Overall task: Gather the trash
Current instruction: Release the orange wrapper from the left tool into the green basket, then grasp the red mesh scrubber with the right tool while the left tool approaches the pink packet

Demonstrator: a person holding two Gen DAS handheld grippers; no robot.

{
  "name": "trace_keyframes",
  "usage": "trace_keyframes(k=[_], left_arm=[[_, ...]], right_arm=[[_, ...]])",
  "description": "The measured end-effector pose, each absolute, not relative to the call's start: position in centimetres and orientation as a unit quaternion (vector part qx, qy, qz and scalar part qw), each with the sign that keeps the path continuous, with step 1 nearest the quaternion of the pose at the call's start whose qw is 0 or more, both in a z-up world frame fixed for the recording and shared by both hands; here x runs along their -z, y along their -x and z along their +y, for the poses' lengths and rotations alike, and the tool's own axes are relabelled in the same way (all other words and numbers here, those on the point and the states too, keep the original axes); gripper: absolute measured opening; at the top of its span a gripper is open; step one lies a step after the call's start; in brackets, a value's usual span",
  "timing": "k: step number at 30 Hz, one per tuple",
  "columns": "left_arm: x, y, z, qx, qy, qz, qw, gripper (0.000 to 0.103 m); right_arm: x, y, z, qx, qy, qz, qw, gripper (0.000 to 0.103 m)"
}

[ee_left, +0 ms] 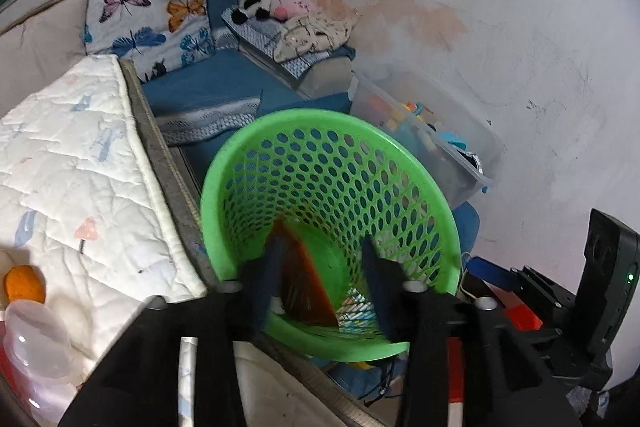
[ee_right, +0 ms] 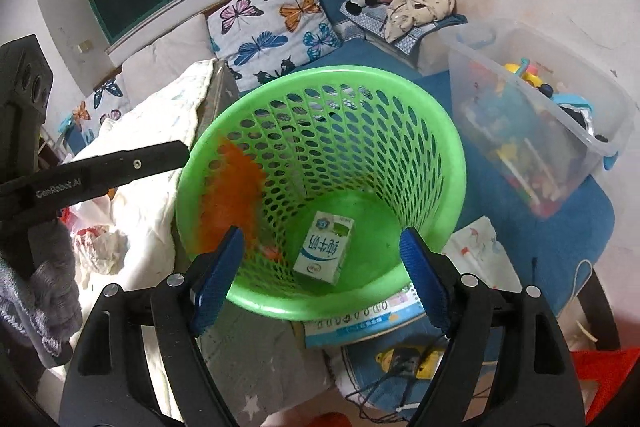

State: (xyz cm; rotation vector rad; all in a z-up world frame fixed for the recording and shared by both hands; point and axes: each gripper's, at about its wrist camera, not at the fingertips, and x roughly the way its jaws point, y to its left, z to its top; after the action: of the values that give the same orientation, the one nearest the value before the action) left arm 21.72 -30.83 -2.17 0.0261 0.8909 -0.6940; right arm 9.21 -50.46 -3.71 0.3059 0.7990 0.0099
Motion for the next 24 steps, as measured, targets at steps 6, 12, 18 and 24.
trace_keyframes(k=[6, 12, 18, 24], left_arm=[[1.1, -20.7, -29.1, 0.324, -0.003, 0.408, 0.854, 0.042], [-0.2, -18.8, -25.7, 0.302, 0.002, 0.391, 0.87, 0.044], [-1.4, -16.9, -21.3, 0.258, 0.002, 0.371, 0.892, 0.044], [-2.8, -16.2, -16.3, 0.198, 0.005, 0.347, 0.917, 0.047]], right_arm=[[3.3, -8.6, -49.6, -0.012, -0.153, 0.383, 0.911, 0.08], [2.5, -7.9, -47.8, -0.029, -0.152, 0.376, 0.913, 0.082], [1.7, -7.8, -45.5, -0.053, -0.145, 0.371, 0.915, 0.084], [0.9, -8.2, -42.9, -0.083, -0.142, 0.37, 0.914, 0.084]])
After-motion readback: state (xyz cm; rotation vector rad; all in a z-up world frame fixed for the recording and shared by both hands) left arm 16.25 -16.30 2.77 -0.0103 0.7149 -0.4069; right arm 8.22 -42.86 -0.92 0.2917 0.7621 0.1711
